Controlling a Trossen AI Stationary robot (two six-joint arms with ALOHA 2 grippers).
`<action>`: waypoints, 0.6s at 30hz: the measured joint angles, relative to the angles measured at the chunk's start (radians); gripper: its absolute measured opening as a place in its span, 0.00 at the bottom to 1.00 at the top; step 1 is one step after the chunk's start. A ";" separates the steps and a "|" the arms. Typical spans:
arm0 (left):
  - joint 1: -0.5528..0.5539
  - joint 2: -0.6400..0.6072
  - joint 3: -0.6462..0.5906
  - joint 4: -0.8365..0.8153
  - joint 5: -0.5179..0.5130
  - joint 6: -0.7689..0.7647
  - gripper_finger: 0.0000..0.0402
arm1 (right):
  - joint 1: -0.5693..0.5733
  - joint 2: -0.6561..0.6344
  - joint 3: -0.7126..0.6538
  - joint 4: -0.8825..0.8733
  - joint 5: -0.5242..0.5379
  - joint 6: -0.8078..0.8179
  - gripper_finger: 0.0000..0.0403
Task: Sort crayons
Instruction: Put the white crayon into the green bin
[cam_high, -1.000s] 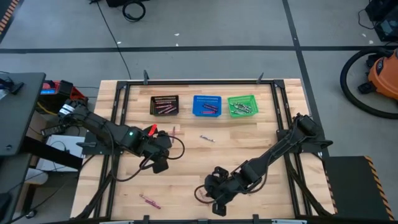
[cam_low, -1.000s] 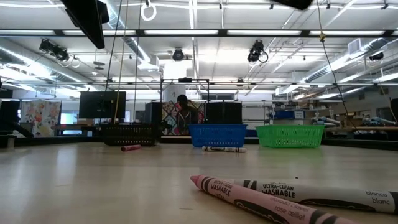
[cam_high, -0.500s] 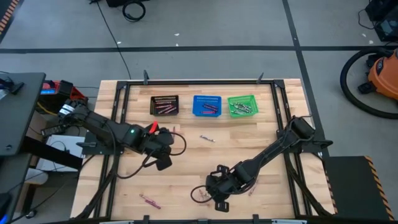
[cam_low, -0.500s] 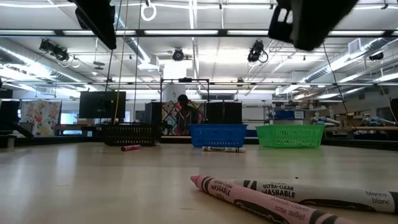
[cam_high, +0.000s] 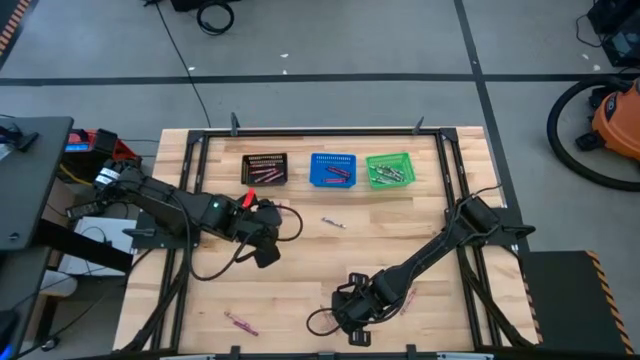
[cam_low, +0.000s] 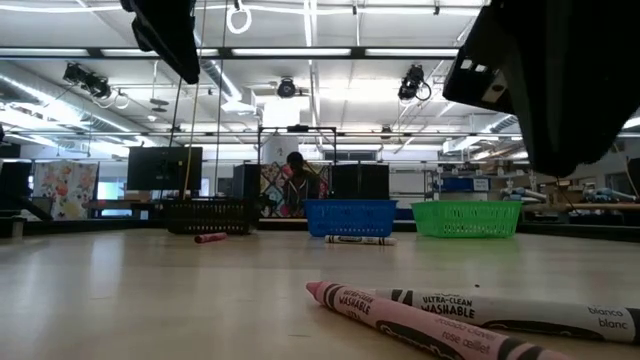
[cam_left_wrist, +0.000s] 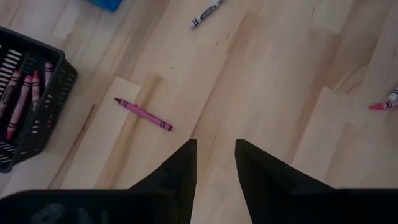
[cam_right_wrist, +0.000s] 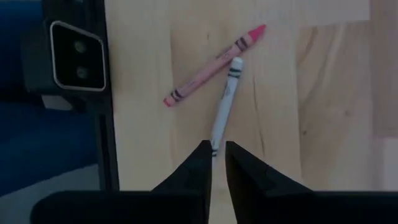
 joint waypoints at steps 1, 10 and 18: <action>0.002 0.000 0.000 0.001 0.000 0.008 0.30 | 0.002 0.003 0.000 0.007 -0.001 0.000 0.14; 0.023 0.000 0.000 0.008 -0.005 0.023 0.30 | 0.016 0.004 0.000 0.076 0.057 0.073 0.21; 0.034 0.000 0.000 0.015 -0.007 0.023 0.30 | 0.017 0.004 0.000 0.079 0.135 0.278 0.21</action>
